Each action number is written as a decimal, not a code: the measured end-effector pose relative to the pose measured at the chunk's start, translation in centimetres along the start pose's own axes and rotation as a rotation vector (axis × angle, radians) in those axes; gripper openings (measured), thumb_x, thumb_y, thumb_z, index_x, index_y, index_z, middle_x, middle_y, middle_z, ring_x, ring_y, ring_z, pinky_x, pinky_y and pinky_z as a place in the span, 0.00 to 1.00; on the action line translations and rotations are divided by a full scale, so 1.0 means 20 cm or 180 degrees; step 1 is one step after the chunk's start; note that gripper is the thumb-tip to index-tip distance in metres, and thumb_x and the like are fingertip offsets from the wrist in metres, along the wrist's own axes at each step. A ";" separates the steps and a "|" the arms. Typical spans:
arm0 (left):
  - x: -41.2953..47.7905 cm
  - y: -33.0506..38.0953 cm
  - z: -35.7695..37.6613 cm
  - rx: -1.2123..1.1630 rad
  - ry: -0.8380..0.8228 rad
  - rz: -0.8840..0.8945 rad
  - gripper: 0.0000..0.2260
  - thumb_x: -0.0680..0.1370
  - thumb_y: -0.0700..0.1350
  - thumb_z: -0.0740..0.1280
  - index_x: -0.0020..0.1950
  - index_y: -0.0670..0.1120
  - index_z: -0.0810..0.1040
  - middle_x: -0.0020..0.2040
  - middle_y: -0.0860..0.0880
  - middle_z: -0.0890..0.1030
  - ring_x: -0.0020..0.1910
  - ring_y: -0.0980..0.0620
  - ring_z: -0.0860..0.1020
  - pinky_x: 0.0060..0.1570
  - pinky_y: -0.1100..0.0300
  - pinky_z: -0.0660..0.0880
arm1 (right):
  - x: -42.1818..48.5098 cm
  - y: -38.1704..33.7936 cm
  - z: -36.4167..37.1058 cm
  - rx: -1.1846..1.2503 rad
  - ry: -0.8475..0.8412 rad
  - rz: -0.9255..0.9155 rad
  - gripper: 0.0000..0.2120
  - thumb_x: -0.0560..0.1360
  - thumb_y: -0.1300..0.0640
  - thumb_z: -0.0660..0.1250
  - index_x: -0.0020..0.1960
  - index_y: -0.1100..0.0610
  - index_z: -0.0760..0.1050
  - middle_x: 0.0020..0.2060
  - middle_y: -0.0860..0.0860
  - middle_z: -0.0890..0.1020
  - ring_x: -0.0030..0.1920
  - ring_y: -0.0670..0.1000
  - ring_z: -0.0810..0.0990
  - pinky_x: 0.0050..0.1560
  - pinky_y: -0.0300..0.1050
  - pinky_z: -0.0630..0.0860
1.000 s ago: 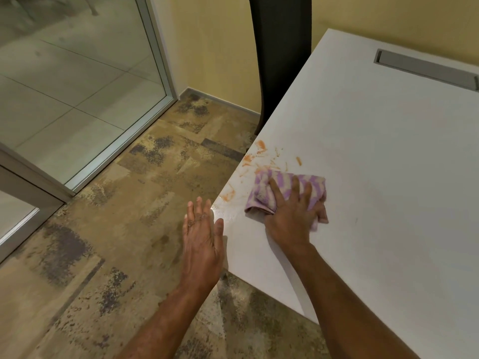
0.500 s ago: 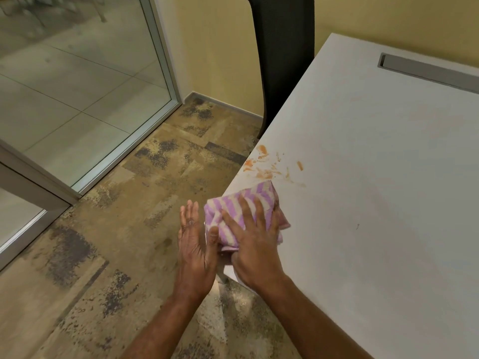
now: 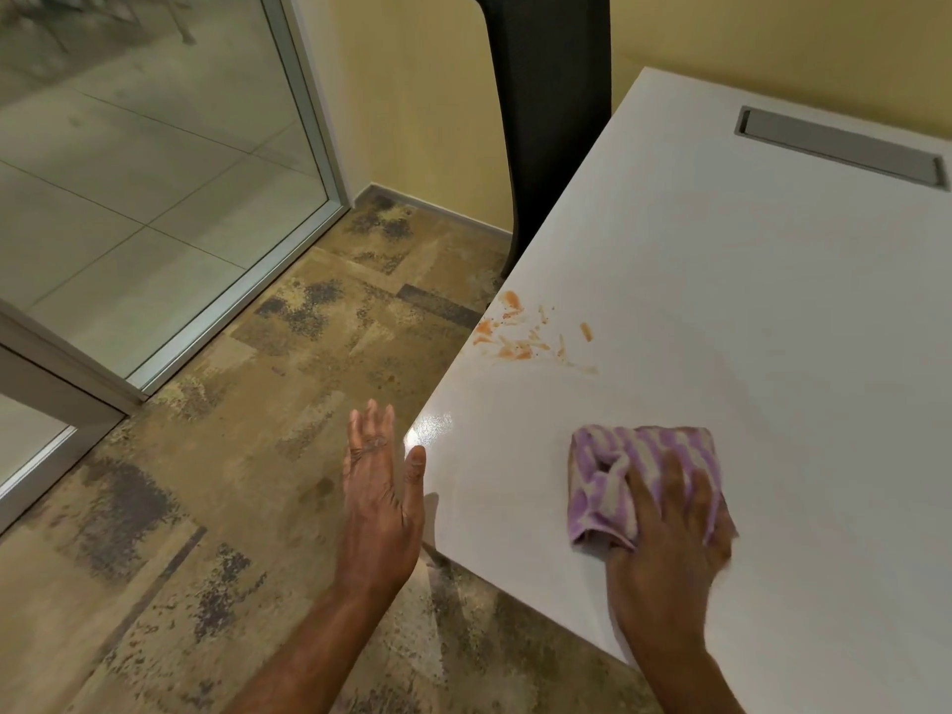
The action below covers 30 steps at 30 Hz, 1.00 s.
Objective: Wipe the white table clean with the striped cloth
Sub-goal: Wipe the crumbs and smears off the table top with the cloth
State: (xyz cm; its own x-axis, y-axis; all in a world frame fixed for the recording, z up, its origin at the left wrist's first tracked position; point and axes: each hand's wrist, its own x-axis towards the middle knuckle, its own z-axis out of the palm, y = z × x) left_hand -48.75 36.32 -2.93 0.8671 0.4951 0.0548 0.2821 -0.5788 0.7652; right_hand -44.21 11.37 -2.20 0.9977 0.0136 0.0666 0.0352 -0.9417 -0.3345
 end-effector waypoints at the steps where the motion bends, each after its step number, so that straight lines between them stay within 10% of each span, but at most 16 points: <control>1: 0.01 0.00 0.01 0.0035 -0.0029 0.0015 0.29 0.84 0.60 0.49 0.84 0.51 0.52 0.85 0.56 0.48 0.83 0.62 0.39 0.80 0.54 0.42 | 0.03 0.00 0.00 0.0026 -0.0060 0.0138 0.36 0.68 0.51 0.59 0.77 0.48 0.69 0.81 0.57 0.61 0.81 0.65 0.54 0.72 0.75 0.57; 15: 0.16 0.10 0.08 0.0526 -0.0318 0.0254 0.30 0.83 0.60 0.48 0.84 0.50 0.54 0.84 0.55 0.45 0.82 0.61 0.36 0.80 0.61 0.37 | 0.62 -0.25 0.16 -0.0372 -0.0340 0.0125 0.37 0.76 0.50 0.64 0.81 0.38 0.54 0.83 0.57 0.49 0.81 0.66 0.44 0.75 0.73 0.44; 22: 0.16 0.12 0.11 0.0294 -0.0162 0.0177 0.28 0.84 0.59 0.49 0.84 0.52 0.55 0.84 0.56 0.48 0.81 0.64 0.37 0.82 0.56 0.42 | 0.61 -0.45 0.19 -0.0457 -0.0677 -0.0856 0.38 0.71 0.31 0.43 0.81 0.36 0.53 0.83 0.57 0.49 0.82 0.65 0.41 0.71 0.69 0.24; 30: 0.15 0.21 0.22 0.0237 -0.0049 0.0241 0.25 0.86 0.54 0.54 0.83 0.50 0.58 0.85 0.54 0.50 0.83 0.61 0.40 0.82 0.51 0.47 | 0.26 -0.28 0.15 -0.0235 -0.0515 -0.1199 0.39 0.67 0.49 0.74 0.77 0.44 0.66 0.80 0.57 0.64 0.79 0.66 0.60 0.73 0.73 0.60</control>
State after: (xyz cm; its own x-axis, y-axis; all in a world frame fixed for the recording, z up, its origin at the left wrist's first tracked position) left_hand -43.16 32.62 -2.35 0.8931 0.4384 0.1004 0.2447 -0.6610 0.7094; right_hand -39.05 17.74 -2.74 0.9124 0.4089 0.0208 0.4010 -0.8824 -0.2462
